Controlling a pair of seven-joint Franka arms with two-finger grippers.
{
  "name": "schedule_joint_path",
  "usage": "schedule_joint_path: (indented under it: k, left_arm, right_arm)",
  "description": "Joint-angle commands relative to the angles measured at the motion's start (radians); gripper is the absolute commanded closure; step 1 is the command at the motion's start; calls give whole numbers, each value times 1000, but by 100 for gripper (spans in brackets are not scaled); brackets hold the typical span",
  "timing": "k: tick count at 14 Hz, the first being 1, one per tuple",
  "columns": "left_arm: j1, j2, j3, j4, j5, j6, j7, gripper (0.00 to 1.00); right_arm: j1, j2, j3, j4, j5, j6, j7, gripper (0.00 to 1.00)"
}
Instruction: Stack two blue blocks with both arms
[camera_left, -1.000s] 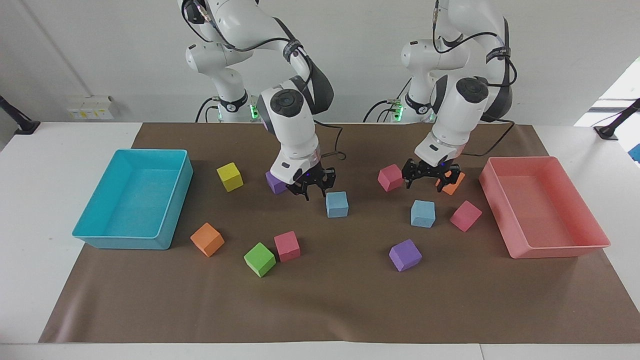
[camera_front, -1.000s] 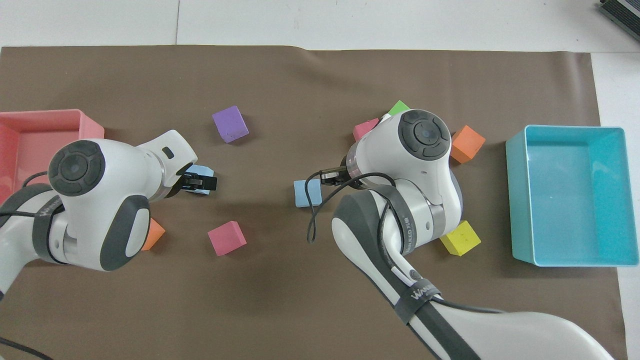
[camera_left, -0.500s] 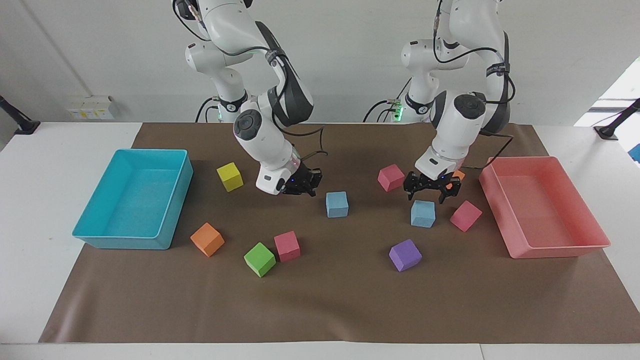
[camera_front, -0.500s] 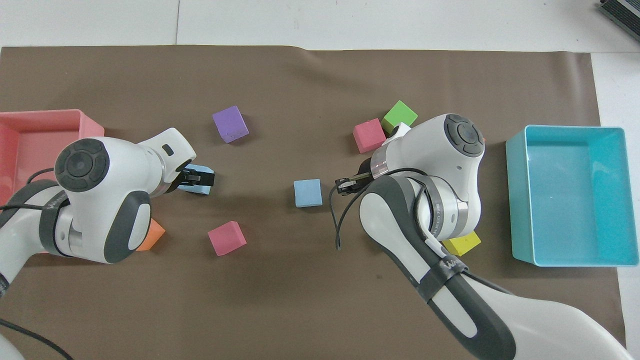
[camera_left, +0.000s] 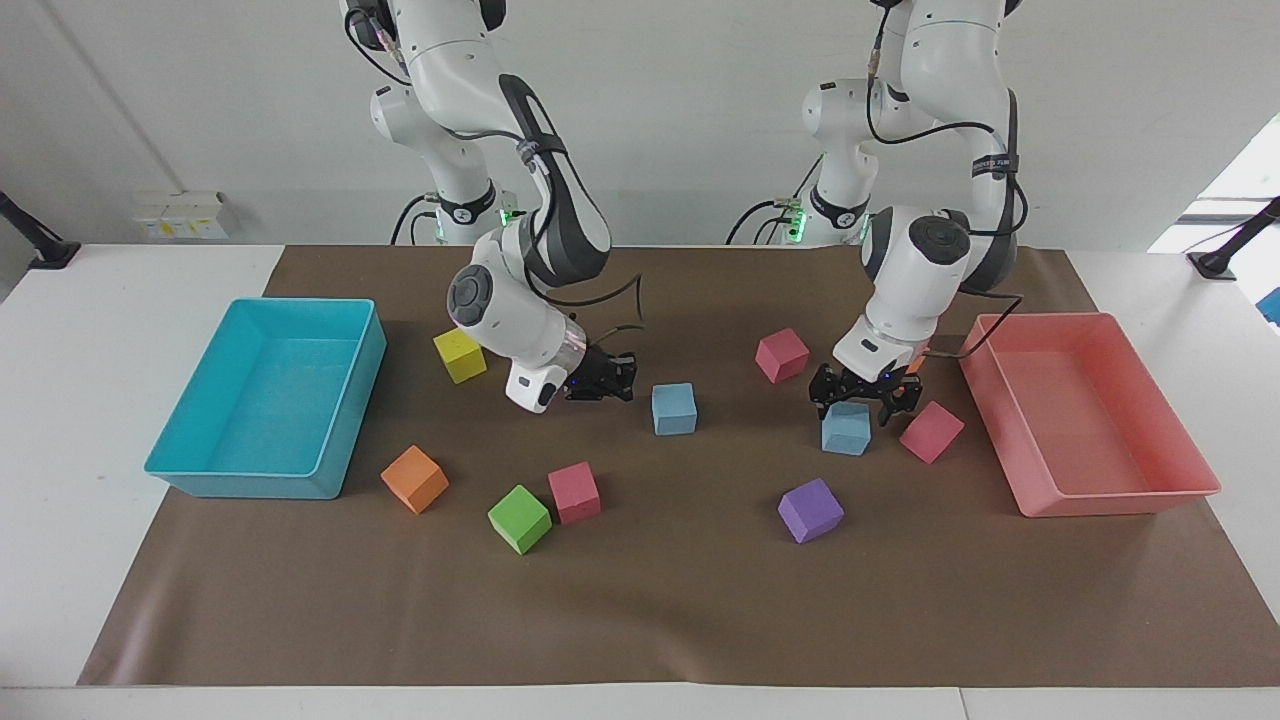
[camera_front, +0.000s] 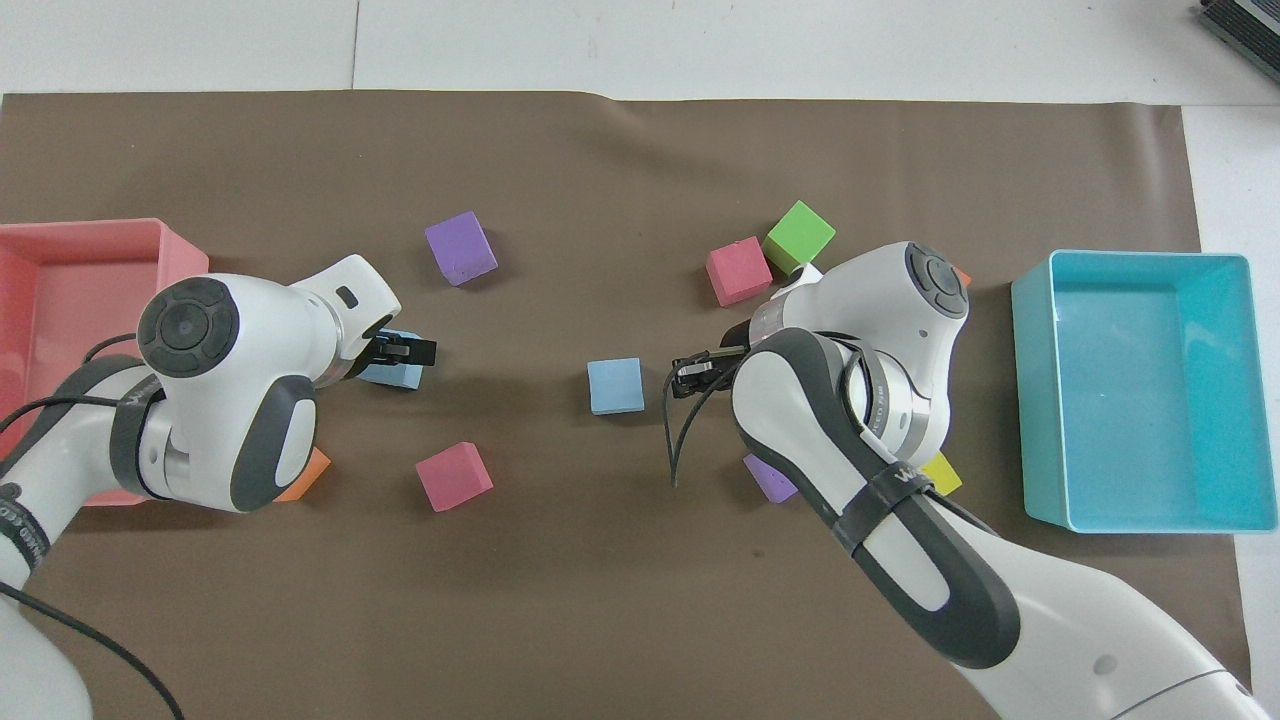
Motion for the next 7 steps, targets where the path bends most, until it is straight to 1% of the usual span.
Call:
schedule_joint_path:
  k: [1, 4, 7]
  left_arm:
    - [-3, 28, 1, 7, 40, 18, -33, 0]
    - [5, 32, 1, 7, 77, 20, -45, 0]
    - [3, 42, 1, 7, 77, 28, -47, 0]
  right_arm:
    - [-15, 25, 9, -8, 99, 47, -99, 100]
    - [-18, 48, 11, -3, 166, 69, -135, 100]
    - [-20, 48, 11, -6, 171, 67, -137, 100]
